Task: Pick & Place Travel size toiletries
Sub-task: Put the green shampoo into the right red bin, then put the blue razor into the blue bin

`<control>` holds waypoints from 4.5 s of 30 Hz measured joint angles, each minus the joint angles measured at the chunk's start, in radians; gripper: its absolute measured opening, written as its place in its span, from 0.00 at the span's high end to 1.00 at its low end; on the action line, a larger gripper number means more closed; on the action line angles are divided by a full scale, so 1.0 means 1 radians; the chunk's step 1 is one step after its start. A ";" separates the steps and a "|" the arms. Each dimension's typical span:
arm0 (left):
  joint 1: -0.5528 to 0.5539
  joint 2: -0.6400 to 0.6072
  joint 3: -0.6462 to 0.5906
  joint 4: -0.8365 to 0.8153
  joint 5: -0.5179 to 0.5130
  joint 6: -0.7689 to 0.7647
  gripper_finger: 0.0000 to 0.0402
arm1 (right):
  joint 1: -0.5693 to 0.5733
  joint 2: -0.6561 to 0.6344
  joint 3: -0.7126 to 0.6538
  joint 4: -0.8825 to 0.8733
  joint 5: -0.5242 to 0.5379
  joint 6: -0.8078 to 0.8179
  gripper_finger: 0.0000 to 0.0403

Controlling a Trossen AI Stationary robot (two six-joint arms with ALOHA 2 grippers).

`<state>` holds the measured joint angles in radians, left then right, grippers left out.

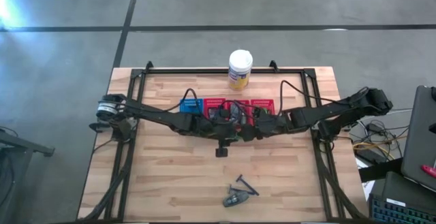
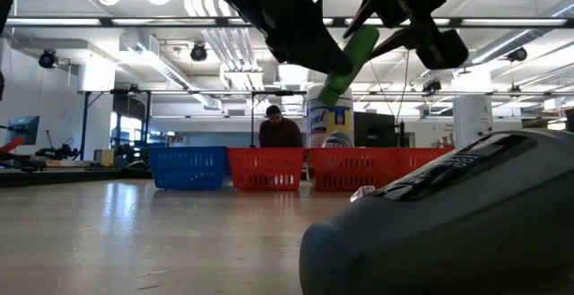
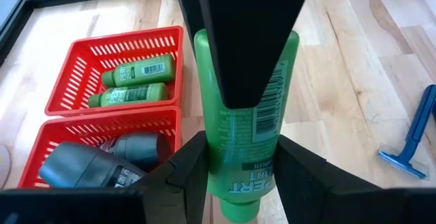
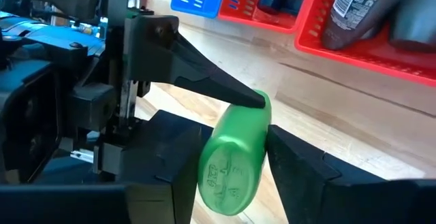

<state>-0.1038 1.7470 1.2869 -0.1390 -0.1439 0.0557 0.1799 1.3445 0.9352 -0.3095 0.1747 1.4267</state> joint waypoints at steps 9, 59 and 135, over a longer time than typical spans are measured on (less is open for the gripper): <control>0.000 0.000 0.000 0.005 0.000 0.029 0.63 | -0.005 0.000 -0.002 -0.009 -0.038 0.032 0.63; 0.008 -0.048 0.006 -0.115 -0.047 0.079 0.45 | -0.031 -0.017 0.003 -0.209 0.053 0.012 0.75; -0.301 -0.146 -0.182 -0.434 0.191 -0.668 0.42 | 0.492 0.374 0.255 -0.398 0.057 -0.231 0.41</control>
<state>-0.4046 1.6009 1.1046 -0.5735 0.0467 -0.6123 0.6722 1.7185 1.1903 -0.7071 0.2317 1.1959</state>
